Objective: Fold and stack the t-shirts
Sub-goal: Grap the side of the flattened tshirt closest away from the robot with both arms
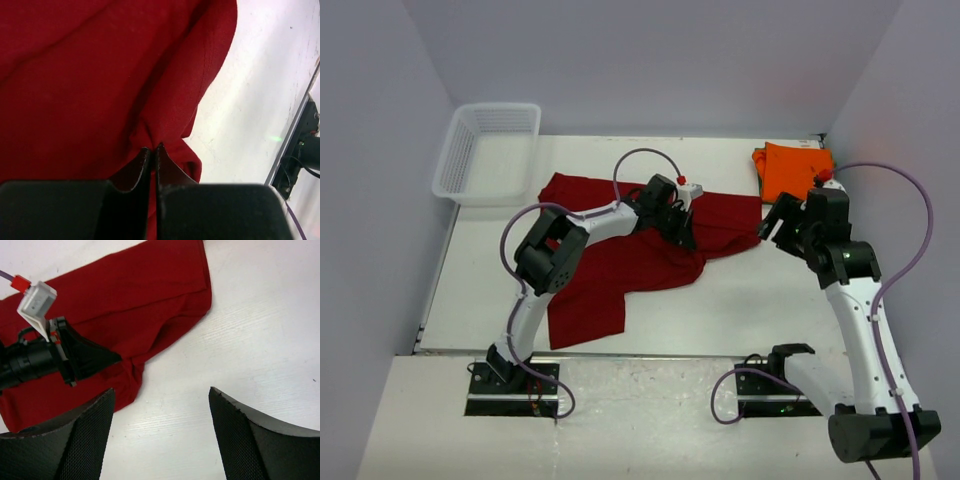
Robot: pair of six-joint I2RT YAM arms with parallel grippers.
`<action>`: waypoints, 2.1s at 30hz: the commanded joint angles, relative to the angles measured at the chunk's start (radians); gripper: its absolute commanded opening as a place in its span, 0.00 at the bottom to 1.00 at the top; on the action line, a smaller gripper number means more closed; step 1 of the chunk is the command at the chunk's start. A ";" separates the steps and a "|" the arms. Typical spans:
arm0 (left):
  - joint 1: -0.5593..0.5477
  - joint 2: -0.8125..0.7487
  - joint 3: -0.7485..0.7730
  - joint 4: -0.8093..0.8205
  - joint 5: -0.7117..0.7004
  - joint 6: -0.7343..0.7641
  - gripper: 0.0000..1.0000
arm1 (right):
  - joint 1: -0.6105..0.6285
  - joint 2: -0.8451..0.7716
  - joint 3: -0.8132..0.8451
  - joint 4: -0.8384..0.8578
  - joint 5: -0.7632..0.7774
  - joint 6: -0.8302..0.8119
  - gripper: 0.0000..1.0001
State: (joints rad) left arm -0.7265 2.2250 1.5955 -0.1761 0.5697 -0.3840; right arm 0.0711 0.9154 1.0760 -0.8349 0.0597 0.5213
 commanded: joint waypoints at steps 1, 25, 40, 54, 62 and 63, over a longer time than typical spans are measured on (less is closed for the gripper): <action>0.012 -0.038 0.021 0.046 0.051 -0.019 0.06 | 0.010 0.051 -0.011 0.026 -0.054 -0.037 0.77; 0.009 -0.432 -0.233 -0.066 -0.525 -0.078 0.54 | 0.194 0.624 0.105 0.234 -0.190 -0.066 0.59; 0.044 -0.602 -0.436 -0.117 -0.683 -0.130 0.32 | 0.242 0.994 0.438 0.132 -0.216 -0.079 0.51; 0.049 -0.858 -0.540 -0.161 -0.697 -0.125 0.34 | 0.271 1.145 0.504 0.082 -0.190 -0.066 0.50; 0.049 -0.979 -0.605 -0.154 -0.679 -0.130 0.35 | 0.271 1.220 0.593 0.033 -0.175 -0.060 0.46; 0.049 -0.985 -0.618 -0.142 -0.674 -0.131 0.36 | 0.271 1.226 0.604 0.030 -0.173 -0.058 0.45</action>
State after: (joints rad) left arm -0.6819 1.2846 1.0008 -0.3378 -0.1078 -0.4980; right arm 0.3397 2.1292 1.6196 -0.7731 -0.1230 0.4599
